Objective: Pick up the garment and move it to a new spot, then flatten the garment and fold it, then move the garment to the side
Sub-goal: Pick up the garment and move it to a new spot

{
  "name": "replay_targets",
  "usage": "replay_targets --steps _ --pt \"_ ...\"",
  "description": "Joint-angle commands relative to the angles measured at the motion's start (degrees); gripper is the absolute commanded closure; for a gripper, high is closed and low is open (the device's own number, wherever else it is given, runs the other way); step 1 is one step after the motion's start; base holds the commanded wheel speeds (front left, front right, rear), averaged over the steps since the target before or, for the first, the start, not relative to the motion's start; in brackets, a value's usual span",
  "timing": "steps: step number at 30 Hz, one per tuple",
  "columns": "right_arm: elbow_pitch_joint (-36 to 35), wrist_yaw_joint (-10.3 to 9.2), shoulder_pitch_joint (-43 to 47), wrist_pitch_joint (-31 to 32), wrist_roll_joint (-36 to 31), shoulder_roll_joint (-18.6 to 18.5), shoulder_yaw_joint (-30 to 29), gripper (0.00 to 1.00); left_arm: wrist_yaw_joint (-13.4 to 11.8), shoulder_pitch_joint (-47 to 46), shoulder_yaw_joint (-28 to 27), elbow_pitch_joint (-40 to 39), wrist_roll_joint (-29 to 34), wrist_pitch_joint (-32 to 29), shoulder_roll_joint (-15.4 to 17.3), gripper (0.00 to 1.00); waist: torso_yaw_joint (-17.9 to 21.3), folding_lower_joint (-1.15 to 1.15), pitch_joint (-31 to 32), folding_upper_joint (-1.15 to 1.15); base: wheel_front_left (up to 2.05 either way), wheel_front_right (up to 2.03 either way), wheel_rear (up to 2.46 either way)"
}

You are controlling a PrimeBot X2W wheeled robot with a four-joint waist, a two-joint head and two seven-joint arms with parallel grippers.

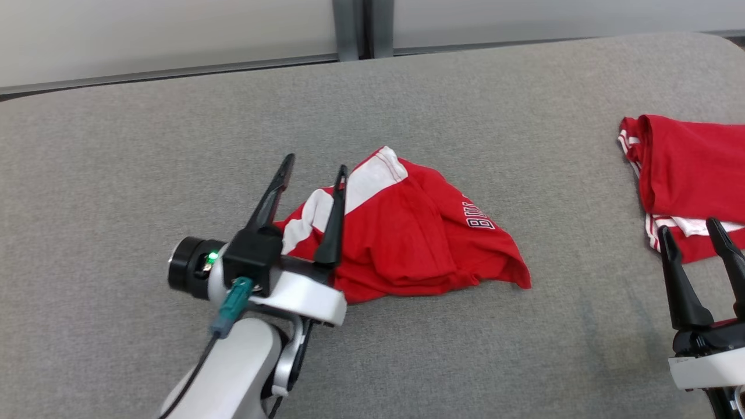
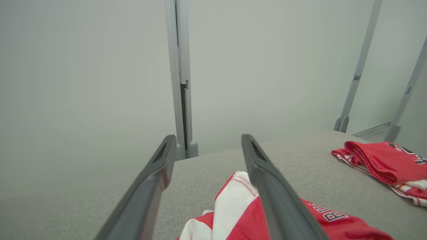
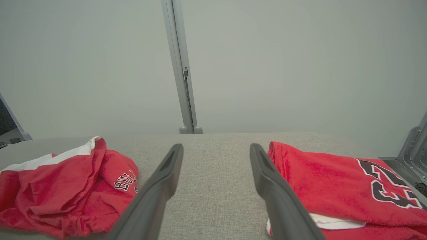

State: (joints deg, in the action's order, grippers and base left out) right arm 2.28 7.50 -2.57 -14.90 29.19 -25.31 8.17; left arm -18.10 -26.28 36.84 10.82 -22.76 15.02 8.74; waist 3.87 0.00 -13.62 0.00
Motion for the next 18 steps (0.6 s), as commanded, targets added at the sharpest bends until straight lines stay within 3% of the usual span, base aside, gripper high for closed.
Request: replay_targets --steps 1,10,18 --pt "-0.2 -0.02 0.9 -0.4 -0.3 -0.3 -0.3 0.0 0.5 2.5 -2.5 -1.6 0.2 0.1 1.1 0.0 -2.5 0.0 1.9 0.0 0.0 0.0 0.0" --pt "-0.3 -0.02 3.4 0.8 -1.7 1.1 -0.7 0.0 5.9 14.8 -16.5 -7.6 -1.0 0.1 5.0 0.0 -5.9 0.0 5.7 0.0 0.0 0.0 0.0" --pt "-0.5 -0.02 5.6 2.5 -3.3 3.0 -1.2 0.0 12.1 23.3 -24.2 -9.0 -1.7 0.1 5.5 0.0 -6.7 0.0 9.2 0.0 0.0 0.0 0.0"
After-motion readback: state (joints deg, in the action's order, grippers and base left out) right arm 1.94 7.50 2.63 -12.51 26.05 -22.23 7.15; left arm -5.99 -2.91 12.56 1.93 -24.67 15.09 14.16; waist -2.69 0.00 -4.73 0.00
